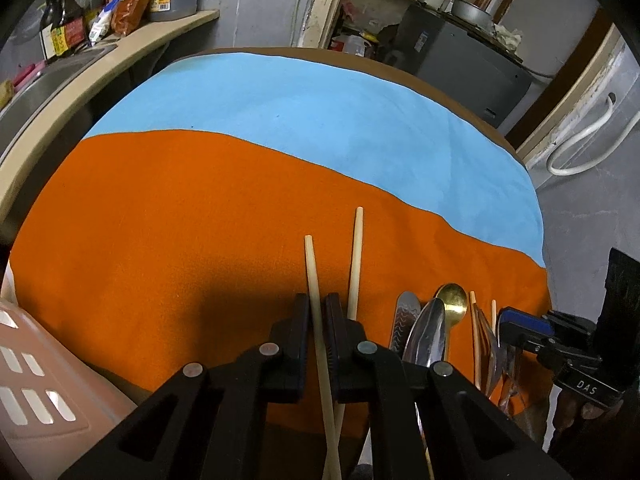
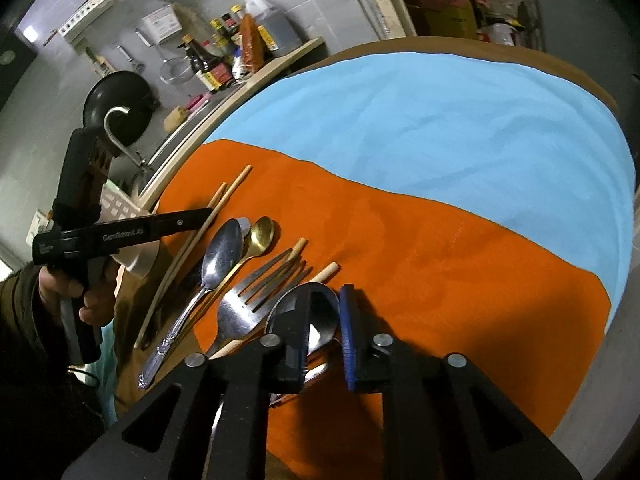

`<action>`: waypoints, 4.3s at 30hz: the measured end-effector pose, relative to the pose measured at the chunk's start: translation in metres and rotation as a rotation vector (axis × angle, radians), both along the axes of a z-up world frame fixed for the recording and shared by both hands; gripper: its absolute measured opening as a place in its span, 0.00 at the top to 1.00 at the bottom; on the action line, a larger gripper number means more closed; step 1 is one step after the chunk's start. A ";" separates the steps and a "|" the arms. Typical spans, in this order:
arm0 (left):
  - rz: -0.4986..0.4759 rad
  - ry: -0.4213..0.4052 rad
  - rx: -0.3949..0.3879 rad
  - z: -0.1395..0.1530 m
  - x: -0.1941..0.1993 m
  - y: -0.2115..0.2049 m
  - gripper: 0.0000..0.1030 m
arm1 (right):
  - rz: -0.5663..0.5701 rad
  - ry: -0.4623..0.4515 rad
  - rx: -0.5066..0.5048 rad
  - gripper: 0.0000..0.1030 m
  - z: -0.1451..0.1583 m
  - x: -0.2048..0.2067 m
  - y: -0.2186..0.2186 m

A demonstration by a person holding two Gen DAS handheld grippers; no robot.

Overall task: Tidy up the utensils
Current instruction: 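Close the left gripper on one wooden chopstick, then lift the chopstick with the left gripper and carry it toward the white basket, then lower the chopstick into the white basket and open the left gripper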

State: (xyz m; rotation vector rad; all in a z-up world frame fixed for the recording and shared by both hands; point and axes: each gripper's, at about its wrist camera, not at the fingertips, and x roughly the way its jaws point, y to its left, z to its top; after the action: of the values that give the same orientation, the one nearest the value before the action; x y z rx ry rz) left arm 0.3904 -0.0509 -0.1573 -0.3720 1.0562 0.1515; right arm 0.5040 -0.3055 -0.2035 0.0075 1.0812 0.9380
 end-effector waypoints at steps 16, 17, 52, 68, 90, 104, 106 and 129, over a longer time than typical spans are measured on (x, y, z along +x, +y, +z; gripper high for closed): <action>-0.027 -0.093 -0.008 0.021 -0.015 -0.007 0.95 | -0.193 -0.028 0.013 0.99 0.016 -0.033 -0.009; -0.032 -0.108 -0.011 0.024 -0.018 -0.008 0.95 | -0.207 -0.043 0.010 0.99 0.020 -0.038 -0.010; -0.112 -0.183 -0.147 0.039 -0.065 -0.007 0.95 | -0.248 -0.026 -0.026 0.98 0.030 -0.059 -0.010; -0.089 -0.506 -0.179 0.159 -0.111 0.056 0.95 | -0.533 -0.510 0.055 0.98 0.204 -0.168 0.036; 0.226 -0.733 -0.058 0.142 -0.124 0.250 0.95 | -0.396 -0.985 -0.228 0.98 0.237 -0.234 0.267; 0.117 -0.725 0.047 0.125 -0.139 0.231 0.94 | -0.377 -0.929 -0.209 0.98 0.221 -0.231 0.269; 0.088 -0.701 0.051 0.124 -0.142 0.229 0.82 | -0.365 -0.901 -0.196 0.98 0.218 -0.231 0.267; -0.021 -0.755 0.186 0.171 -0.178 0.127 0.01 | -0.652 -0.776 0.096 0.16 0.243 -0.227 0.109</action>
State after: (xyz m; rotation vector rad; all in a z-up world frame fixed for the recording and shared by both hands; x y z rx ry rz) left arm 0.2122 0.0762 0.0138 -0.2165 0.2973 0.0769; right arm 0.2767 -0.1963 0.0392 0.0658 0.2656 0.3300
